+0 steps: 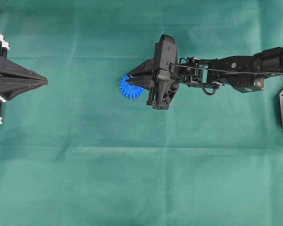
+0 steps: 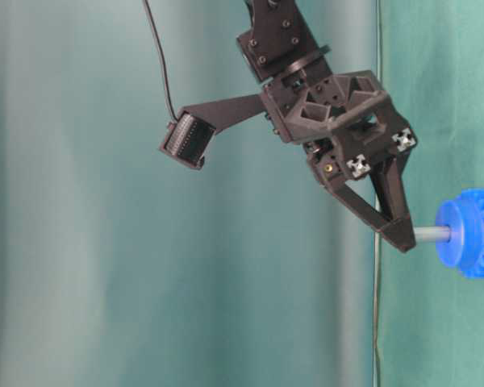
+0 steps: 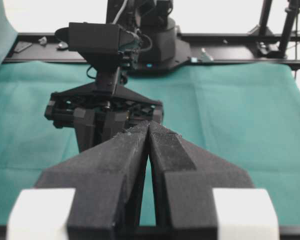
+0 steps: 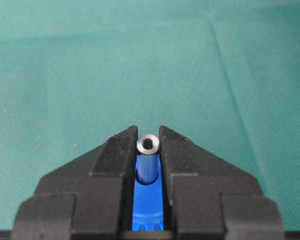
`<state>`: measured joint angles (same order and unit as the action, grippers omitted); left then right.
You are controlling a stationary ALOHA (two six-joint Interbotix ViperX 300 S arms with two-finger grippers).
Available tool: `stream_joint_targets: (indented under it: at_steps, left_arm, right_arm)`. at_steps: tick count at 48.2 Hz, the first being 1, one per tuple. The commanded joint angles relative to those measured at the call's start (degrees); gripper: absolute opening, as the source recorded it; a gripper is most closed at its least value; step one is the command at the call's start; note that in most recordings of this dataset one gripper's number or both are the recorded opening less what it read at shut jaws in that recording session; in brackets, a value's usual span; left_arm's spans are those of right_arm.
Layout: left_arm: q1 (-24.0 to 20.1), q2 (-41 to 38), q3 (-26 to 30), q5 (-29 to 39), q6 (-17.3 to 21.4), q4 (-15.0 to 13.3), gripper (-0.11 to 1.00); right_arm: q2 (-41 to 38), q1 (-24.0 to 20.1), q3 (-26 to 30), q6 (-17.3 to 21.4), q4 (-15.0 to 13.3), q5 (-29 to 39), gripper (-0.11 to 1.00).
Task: Insert the shaft placed at a random location into the center hole of the small gear at another random location.
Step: 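Lower the shaft into the blue gear's center hole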
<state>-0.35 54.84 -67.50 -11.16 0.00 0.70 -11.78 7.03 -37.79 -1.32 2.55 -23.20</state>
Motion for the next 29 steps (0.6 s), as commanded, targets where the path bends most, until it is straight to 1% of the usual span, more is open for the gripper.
stream_joint_targets:
  at_steps: [1,29]
  left_arm:
    - [-0.09,-0.44,1.05,-0.26,0.09,0.18,0.0]
    - [-0.09,-0.44,1.05,-0.26,0.09,0.18,0.0]
  right_arm:
    - [0.79,-0.09,0.79,0.0,0.18,-1.14,0.14]
    - [-2.37,-0.18,1.14,0.09,0.18,-2.37,0.14]
